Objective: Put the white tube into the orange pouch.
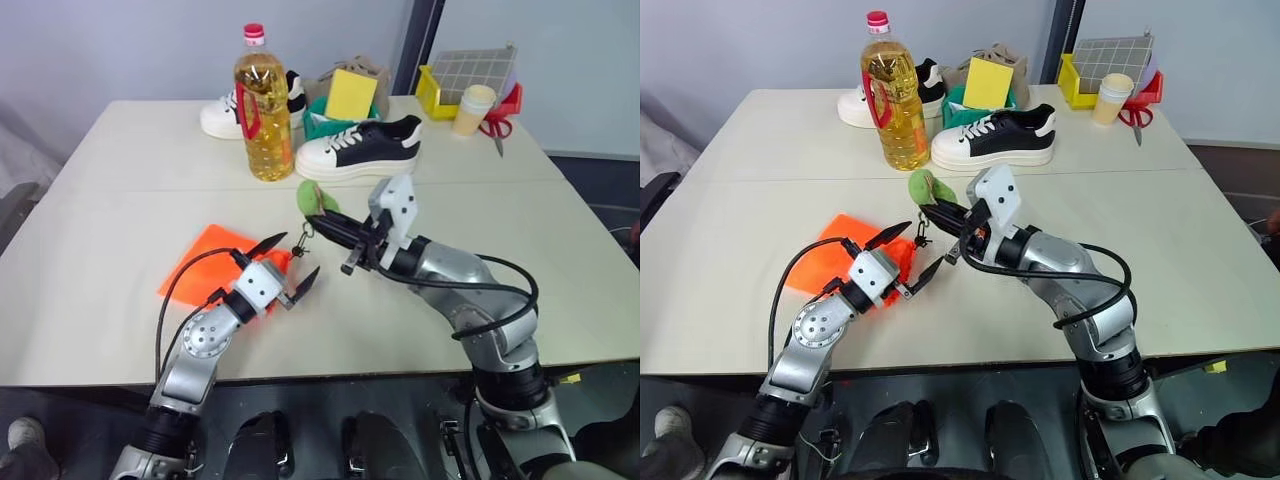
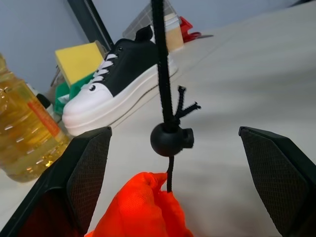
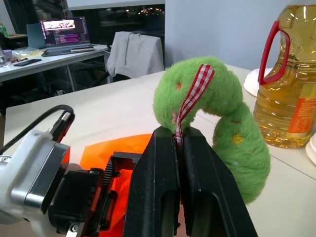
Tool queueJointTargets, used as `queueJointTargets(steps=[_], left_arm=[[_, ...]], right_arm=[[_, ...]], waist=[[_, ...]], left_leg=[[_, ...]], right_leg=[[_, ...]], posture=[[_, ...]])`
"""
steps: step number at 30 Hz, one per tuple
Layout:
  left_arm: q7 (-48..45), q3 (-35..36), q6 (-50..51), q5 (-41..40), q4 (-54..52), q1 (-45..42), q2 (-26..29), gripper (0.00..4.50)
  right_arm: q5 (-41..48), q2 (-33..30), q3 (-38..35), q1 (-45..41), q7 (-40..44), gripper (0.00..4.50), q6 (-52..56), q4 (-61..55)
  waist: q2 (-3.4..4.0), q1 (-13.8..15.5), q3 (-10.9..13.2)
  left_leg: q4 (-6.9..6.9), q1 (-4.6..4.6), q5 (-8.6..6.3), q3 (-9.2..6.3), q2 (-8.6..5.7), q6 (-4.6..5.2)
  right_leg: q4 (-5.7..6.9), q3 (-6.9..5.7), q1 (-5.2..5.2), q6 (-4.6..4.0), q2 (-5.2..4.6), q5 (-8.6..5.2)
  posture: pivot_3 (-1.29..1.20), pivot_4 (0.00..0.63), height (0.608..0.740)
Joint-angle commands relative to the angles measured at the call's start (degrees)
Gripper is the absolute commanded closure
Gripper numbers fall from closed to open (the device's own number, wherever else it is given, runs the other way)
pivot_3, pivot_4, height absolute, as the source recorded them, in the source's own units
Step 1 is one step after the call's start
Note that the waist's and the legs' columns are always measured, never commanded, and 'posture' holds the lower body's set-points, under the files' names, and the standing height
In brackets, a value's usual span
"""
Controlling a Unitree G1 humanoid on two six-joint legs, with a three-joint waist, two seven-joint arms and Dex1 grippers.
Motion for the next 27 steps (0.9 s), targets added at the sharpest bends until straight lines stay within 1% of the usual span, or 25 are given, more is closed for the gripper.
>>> queueJointTargets(steps=[1, 2, 5, 6, 8, 24, 27], left_arm=[[-0.14, 0.46, 0.84, -1.64, -1.78, -0.97, -0.29, 0.07], [-0.16, 0.49, 1.03, -1.80, -1.77, -1.07, -0.35, 0.07], [-0.20, 0.26, 1.23, -2.04, -1.88, -1.20, -0.56, 0.87], [-0.19, 0.16, 1.28, -2.04, -1.96, -1.16, -0.59, 1.27], [0.02, 0.06, 1.41, -1.82, -2.07, -1.01, -0.65, 2.24], [0.41, -0.37, 1.12, -1.00, -2.01, -1.06, -0.90, 2.24], [0.38, -0.52, 0.85, -0.96, -2.15, -0.95, -0.94, 2.98]], right_arm=[[0.47, 0.18, 0.12, -0.46, -0.31, 4.47, -0.65, -3.42], [0.44, 0.20, 0.17, -0.41, -0.35, 4.47, -0.66, -3.44], [0.45, 0.15, 0.23, -0.20, -0.46, 4.50, -0.67, -3.59], [0.49, 0.10, 0.22, -0.14, -0.49, 4.50, -0.64, -3.67], [0.55, -0.01, 0.23, -0.04, -0.52, 4.50, -0.57, -3.79], [0.70, -0.18, 0.30, 0.15, -0.39, 4.50, -0.47, -3.90], [0.81, -0.26, 0.25, 0.29, -0.32, 4.50, -0.43, -4.03]], waist=[[0.00, 0.02, 0.00], [0.00, 0.03, 0.00], [0.00, 0.03, 0.00], [0.00, 0.02, 0.00], [0.00, 0.01, 0.00], [0.00, 0.02, 0.00], [0.00, 0.02, 0.00]], left_leg=[[0.00, 0.00, 0.00, 0.00, 0.00, 0.00], [0.01, 0.00, 0.00, 0.00, 0.00, 0.00], [0.02, 0.00, 0.00, 0.00, 0.00, 0.00], [0.02, 0.00, 0.00, 0.00, 0.00, 0.00], [0.02, 0.00, 0.00, 0.00, 0.00, 0.00], [0.02, 0.00, 0.00, -0.01, 0.00, 0.00], [0.02, 0.00, 0.00, -0.01, 0.00, 0.00]], right_leg=[[0.00, 0.00, 0.00, 0.00, 0.00, 0.00], [0.01, 0.00, 0.00, 0.00, 0.00, 0.00], [0.01, 0.00, 0.01, 0.00, 0.00, 0.00], [0.01, 0.00, 0.01, 0.00, 0.00, 0.00], [0.01, 0.00, 0.01, 0.00, 0.00, 0.00], [0.01, 0.00, 0.01, 0.00, 0.00, 0.00], [0.01, -0.01, 0.01, 0.00, 0.00, 0.00]], posture=[[0.00, 0.150, 0.740], [0.00, 0.150, 0.740], [0.00, 0.150, 0.740], [0.00, 0.150, 0.740], [0.00, 0.150, 0.740], [0.00, 0.150, 0.740], [0.00, 0.150, 0.740]])
